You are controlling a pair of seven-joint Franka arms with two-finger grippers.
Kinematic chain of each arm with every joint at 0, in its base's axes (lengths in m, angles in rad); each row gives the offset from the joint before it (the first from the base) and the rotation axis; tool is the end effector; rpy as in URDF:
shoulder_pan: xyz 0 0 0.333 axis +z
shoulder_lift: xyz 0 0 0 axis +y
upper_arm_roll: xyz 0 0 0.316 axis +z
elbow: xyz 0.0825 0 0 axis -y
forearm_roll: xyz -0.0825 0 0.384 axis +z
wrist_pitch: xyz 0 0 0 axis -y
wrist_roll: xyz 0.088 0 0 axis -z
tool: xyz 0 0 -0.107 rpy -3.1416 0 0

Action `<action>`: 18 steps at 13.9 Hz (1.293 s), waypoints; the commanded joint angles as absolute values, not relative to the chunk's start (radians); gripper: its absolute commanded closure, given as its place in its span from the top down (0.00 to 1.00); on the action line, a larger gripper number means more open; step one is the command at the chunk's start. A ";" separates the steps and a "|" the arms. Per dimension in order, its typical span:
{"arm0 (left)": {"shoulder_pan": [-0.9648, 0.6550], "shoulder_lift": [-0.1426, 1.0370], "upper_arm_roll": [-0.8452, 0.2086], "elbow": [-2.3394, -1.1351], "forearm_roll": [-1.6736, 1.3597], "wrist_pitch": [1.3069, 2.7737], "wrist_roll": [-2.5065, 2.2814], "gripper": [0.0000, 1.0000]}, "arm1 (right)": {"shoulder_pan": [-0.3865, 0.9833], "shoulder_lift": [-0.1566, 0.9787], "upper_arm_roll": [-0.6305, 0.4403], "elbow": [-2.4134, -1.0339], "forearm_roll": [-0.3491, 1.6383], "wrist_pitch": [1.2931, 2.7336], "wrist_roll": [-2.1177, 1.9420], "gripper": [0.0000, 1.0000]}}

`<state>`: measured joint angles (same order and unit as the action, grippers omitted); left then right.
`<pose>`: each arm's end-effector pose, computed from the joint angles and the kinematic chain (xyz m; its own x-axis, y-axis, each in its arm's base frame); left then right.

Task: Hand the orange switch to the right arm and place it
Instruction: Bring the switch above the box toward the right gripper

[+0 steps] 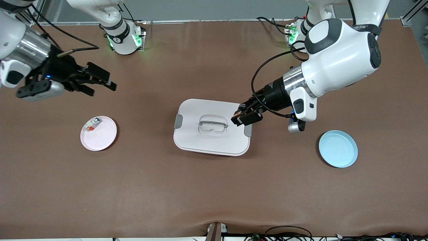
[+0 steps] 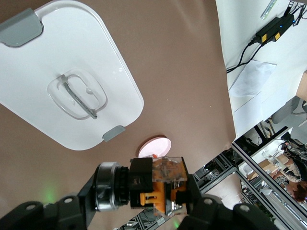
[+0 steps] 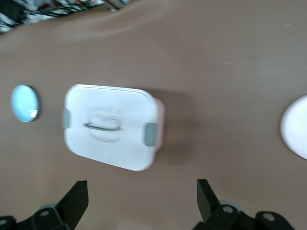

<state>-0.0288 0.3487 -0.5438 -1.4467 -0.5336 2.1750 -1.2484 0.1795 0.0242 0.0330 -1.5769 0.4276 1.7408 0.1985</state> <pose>0.6019 -0.3391 0.5676 0.6000 0.6053 -0.5231 0.7956 -0.3827 0.4697 0.5578 0.1585 0.6322 0.9985 -0.0386 0.0397 -0.0177 -0.9019 -0.4315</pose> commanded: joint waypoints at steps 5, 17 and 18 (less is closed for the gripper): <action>-0.097 0.420 -0.543 -1.394 -0.563 2.198 -1.342 0.00 | 0.417 -0.045 0.028 -1.816 0.566 2.182 0.424 1.00; -0.202 0.443 -0.542 -1.396 -0.609 2.281 -1.445 0.00 | 0.574 0.112 0.026 -1.746 0.626 2.467 0.572 1.00; -0.212 0.445 -0.541 -1.397 -0.609 2.292 -1.443 0.00 | 0.581 0.130 0.026 -1.724 0.626 2.467 0.587 1.00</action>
<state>-0.1897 0.4331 -0.5445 -1.4153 -0.6063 2.2648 -1.4267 0.5589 0.0826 0.0387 -1.7886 0.6059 2.4654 0.5493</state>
